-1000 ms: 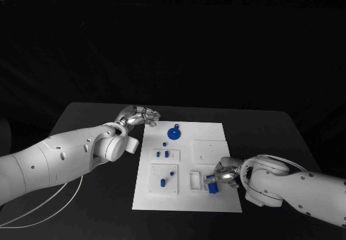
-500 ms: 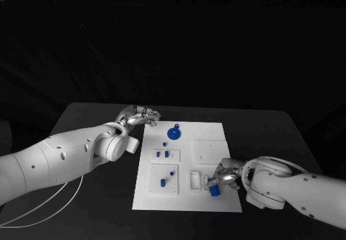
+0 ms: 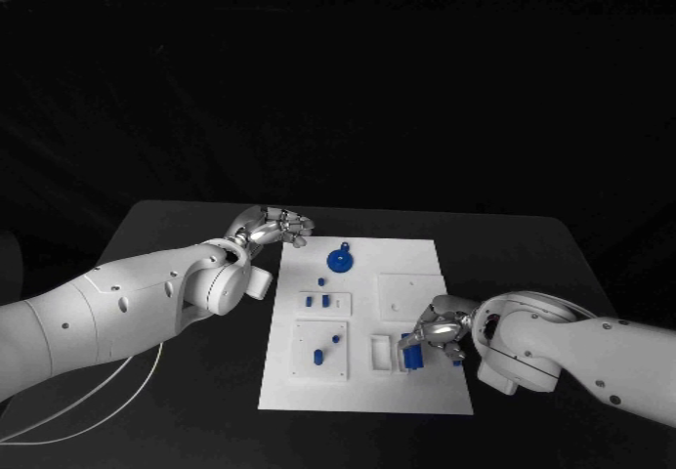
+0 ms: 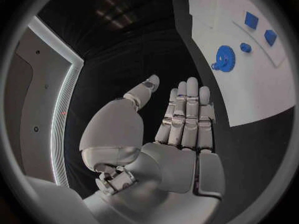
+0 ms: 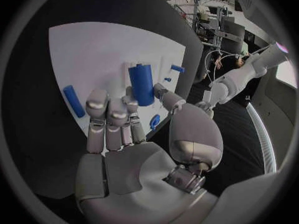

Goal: Assemble the parts on the task board

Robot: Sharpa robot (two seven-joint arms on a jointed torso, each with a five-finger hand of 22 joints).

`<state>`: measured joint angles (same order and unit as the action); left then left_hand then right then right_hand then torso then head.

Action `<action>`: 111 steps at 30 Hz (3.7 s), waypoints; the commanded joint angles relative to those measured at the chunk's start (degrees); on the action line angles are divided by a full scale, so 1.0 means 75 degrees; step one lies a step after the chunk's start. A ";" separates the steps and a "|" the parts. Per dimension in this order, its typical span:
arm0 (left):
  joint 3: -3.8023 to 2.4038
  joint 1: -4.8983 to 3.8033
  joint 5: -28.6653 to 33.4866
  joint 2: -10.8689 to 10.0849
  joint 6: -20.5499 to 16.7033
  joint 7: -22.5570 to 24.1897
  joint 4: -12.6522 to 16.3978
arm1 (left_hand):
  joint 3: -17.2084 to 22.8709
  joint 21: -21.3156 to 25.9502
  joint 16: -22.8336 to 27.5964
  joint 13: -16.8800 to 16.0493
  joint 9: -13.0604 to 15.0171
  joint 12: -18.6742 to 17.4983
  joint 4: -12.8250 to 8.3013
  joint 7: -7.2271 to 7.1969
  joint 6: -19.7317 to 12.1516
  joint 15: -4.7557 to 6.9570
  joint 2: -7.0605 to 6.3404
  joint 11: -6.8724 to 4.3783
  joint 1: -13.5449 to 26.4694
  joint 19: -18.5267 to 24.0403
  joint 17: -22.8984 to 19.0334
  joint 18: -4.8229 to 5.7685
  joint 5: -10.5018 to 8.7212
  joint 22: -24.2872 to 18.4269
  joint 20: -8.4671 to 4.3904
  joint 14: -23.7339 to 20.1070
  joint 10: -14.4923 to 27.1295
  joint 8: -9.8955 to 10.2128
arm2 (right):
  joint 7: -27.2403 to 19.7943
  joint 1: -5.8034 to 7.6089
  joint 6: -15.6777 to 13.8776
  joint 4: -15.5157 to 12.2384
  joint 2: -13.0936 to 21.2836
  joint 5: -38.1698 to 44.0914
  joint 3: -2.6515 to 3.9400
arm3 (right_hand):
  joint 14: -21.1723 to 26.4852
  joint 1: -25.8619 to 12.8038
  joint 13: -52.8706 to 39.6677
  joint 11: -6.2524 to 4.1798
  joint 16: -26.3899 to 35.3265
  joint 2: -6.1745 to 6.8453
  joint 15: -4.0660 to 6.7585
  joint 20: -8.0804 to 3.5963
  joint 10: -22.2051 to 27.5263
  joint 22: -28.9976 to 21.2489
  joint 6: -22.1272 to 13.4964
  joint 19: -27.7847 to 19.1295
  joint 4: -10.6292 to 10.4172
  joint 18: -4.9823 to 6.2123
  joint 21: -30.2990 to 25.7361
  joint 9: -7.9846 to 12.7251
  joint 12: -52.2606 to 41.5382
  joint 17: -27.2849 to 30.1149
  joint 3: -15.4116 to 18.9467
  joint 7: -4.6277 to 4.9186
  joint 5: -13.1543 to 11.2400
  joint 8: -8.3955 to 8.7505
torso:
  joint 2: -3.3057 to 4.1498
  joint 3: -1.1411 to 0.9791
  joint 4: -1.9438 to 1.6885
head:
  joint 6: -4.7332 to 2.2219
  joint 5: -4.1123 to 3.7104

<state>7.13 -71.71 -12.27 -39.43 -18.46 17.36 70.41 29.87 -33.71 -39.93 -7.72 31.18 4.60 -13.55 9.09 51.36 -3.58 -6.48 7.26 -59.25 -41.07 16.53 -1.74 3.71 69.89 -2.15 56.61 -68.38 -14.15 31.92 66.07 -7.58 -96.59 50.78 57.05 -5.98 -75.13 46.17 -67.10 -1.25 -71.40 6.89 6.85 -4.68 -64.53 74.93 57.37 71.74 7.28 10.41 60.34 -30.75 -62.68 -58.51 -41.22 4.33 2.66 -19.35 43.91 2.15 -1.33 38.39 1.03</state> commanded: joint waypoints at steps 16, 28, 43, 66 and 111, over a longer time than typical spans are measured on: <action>-0.0005 -0.0005 0.0040 0.0068 0.0103 0.0074 0.0016 | -0.0041 0.0053 0.0049 0.0012 -0.0010 -0.0026 0.0002 0.0010 -0.0043 -0.0027 0.0046 -0.0005 0.0058 -0.0009 0.0024 -0.0022 0.0003 0.0011 0.0030 0.0046 0.0042 -0.0032 | 0.0169 0.0030 0.0158 0.0513 -0.0726 -0.0521 -0.0014 | 0.0002 -0.0318 -0.0029 -0.0028 0.0010 0.0132 0.0089 0.0038 -0.0074 0.0120 0.0168 0.0026 0.0114 0.0613 0.0044 0.0040 0.0075 -0.0018 0.0102 0.0076 0.0020 0.0028 | 0.0001 0.0008 -0.0002 | 0.0047 0.0029; -0.0005 -0.0005 0.0040 0.0076 0.0107 0.0073 0.0021 | -0.0045 0.0058 0.0056 0.0013 -0.0013 -0.0026 0.0001 0.0009 -0.0043 -0.0027 0.0048 -0.0004 0.0060 -0.0011 0.0033 -0.0023 0.0003 0.0013 0.0030 0.0048 0.0043 -0.0035 | 0.0188 0.0029 0.0247 0.0657 -0.0933 -0.0500 -0.0159 | 0.0004 -0.0365 -0.0035 -0.0028 0.0013 0.0156 0.0090 0.0032 -0.0076 0.0118 0.0172 0.0023 0.0128 0.0613 0.0045 0.0047 0.0087 -0.0019 0.0130 0.0076 0.0020 0.0039 | 0.0006 -0.0003 0.0003 | 0.0089 0.0063; -0.0005 -0.0005 0.0040 0.0089 0.0103 0.0069 0.0023 | -0.0048 0.0062 0.0060 0.0014 -0.0015 -0.0026 -0.0001 0.0009 -0.0044 -0.0027 0.0049 -0.0004 0.0061 -0.0013 0.0039 -0.0023 0.0002 0.0015 0.0030 0.0049 0.0044 -0.0036 | 0.0212 0.0029 0.0125 0.0730 -0.0977 -0.0316 -0.0187 | 0.0005 -0.0395 -0.0039 -0.0027 0.0017 0.0171 0.0090 0.0029 -0.0075 0.0116 0.0170 0.0020 0.0133 0.0613 0.0043 0.0052 0.0095 -0.0020 0.0146 0.0077 0.0020 0.0048 | 0.0002 -0.0004 0.0006 | 0.0100 0.0090; -0.0005 -0.0006 0.0040 0.0094 0.0108 0.0057 0.0019 | -0.0057 0.0070 0.0071 0.0016 -0.0022 -0.0025 0.0004 0.0012 -0.0051 -0.0027 0.0050 -0.0003 0.0072 -0.0015 0.0053 -0.0022 -0.0001 0.0019 0.0031 0.0050 0.0045 -0.0035 | 0.0105 0.0025 0.0128 0.0600 -0.0927 -0.0192 -0.0209 | 0.0078 -0.1406 -0.0132 -0.0017 0.0128 0.0281 0.0092 -0.0162 0.0089 0.0084 0.0013 -0.0146 0.0961 0.0613 -0.0075 0.0077 0.0243 -0.0050 0.1917 0.0093 0.0025 0.0196 | 0.0004 -0.0004 0.0003 | 0.0114 0.0099; -0.0005 -0.0004 0.0054 0.0035 0.0148 0.0056 -0.0033 | -0.0060 0.0088 0.0091 0.0019 -0.0031 -0.0020 0.0009 0.0011 -0.0052 -0.0026 0.0069 -0.0006 0.0074 -0.0022 0.0083 -0.0024 0.0003 0.0028 0.0030 0.0058 0.0041 -0.0042 | -0.4713 0.0023 -0.1629 0.0175 -0.0344 0.6615 -0.0554 | 0.0689 0.3274 -0.0549 -0.0246 0.0246 0.1370 0.0257 0.0204 0.0759 0.0187 -0.1674 -0.0661 0.1270 0.0613 -0.0104 0.0250 -0.0041 -0.0372 -0.0801 -0.0547 0.0043 0.0880 | 0.0005 -0.0014 0.0002 | 0.0065 0.0089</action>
<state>7.14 -71.72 -12.20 -39.21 -18.22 17.27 70.09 29.72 -33.26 -39.49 -7.65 31.04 4.60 -13.40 9.09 51.36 -3.74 -6.26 7.26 -59.03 -41.06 17.05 -1.73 3.71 70.03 -2.15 56.77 -68.38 -14.15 -1.30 66.29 -19.14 -95.37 48.39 98.79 -10.19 -70.32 70.38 -71.17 -2.92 -69.34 17.12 8.63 -3.26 -58.98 74.90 44.81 67.23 16.74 14.27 59.32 -28.93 -62.84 -61.25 -47.50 0.58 3.11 -12.91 43.92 2.03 -1.25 38.88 1.73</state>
